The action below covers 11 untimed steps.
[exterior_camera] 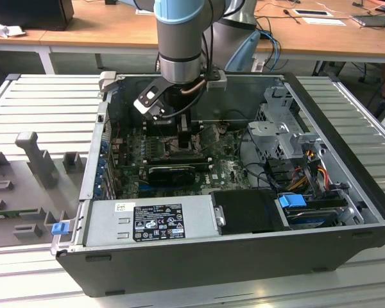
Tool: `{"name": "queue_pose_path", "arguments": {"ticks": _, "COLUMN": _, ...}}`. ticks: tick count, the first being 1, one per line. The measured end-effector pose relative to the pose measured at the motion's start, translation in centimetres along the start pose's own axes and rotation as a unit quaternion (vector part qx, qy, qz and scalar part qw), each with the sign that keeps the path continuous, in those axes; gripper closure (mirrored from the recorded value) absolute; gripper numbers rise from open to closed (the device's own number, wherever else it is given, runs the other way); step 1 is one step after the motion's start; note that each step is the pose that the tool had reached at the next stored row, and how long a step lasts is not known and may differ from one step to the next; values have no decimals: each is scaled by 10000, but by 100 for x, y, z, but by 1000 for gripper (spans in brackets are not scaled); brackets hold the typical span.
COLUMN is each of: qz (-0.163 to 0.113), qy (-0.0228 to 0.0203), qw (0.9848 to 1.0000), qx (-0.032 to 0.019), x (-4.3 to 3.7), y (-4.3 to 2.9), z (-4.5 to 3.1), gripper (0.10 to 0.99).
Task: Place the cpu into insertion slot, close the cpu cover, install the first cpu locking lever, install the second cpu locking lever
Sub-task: 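Place the cpu into insertion slot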
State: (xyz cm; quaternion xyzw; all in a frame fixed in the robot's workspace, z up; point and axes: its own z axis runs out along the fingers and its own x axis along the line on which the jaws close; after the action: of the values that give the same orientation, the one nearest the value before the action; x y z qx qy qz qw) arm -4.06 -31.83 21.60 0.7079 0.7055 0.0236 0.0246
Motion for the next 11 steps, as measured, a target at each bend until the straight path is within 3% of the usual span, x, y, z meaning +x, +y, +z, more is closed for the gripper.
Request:
{"name": "queue_pose_path", "arguments": {"ticks": 6, "qz": 0, "qy": 0, "qw": 10000, "qx": 0, "x": 0, "y": 3, "z": -36, "gripper": 976}}
{"name": "queue_pose_path", "arguments": {"ticks": 11, "qz": 0, "qy": -3, "qw": 10000, "qx": 0, "x": 0, "y": 4, "z": -66, "gripper": 980}}
